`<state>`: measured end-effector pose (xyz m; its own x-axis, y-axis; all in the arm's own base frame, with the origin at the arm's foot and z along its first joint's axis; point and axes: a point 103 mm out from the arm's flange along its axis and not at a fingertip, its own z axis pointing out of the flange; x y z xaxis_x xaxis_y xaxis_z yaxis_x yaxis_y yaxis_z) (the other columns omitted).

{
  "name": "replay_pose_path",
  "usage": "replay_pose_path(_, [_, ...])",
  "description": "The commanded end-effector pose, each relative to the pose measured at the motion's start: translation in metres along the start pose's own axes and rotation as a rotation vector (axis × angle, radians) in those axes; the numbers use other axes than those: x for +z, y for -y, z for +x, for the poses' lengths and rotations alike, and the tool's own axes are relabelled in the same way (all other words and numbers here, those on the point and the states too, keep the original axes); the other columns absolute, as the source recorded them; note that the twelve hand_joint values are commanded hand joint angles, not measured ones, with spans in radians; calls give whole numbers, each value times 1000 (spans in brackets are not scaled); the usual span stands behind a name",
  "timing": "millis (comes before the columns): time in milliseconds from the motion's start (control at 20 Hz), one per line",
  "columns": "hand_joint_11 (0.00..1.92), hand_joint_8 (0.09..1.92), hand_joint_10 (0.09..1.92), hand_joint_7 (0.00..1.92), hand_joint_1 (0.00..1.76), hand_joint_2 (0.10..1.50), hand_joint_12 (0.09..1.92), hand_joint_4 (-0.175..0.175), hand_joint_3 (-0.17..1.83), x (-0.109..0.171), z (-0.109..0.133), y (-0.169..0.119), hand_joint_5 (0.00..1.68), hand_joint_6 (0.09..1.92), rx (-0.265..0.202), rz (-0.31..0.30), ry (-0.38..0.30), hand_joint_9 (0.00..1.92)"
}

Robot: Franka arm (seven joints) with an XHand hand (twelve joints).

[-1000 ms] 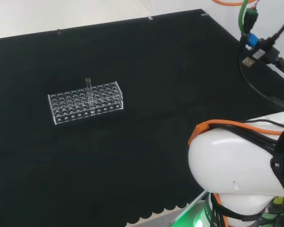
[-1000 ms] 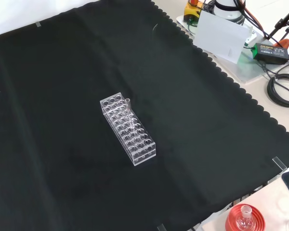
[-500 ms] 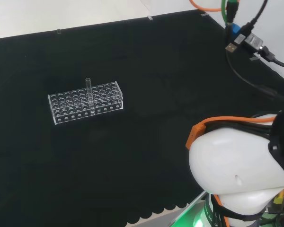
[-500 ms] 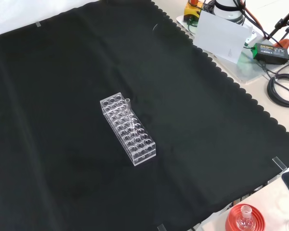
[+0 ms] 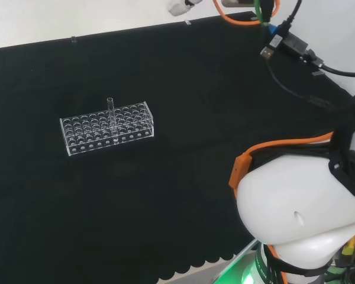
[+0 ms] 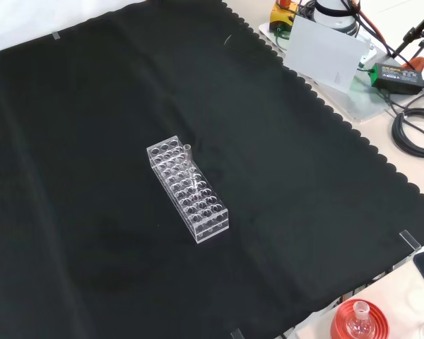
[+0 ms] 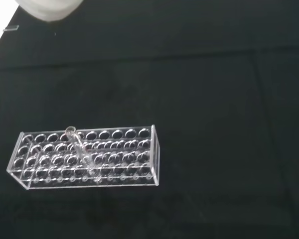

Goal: Pick up the test tube.

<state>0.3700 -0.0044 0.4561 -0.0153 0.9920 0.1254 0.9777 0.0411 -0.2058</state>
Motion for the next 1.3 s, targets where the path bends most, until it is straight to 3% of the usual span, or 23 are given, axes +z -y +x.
replay_pose_path(50, [0, 814, 956, 129, 782, 775, 1356, 65, 384, 26, 12, -30, 350, 87, -31, 84, -51, 101])
replay_pose_path(950, [0, 835, 951, 241, 870, 741, 1403, 42, 479, 97, 65, -97, 440, 168, -125, 227, -148, 173])
replay_pose_path(1300, [0, 839, 953, 260, 880, 738, 1410, 39, 492, 114, 86, -122, 439, 188, -145, 250, -174, 194])
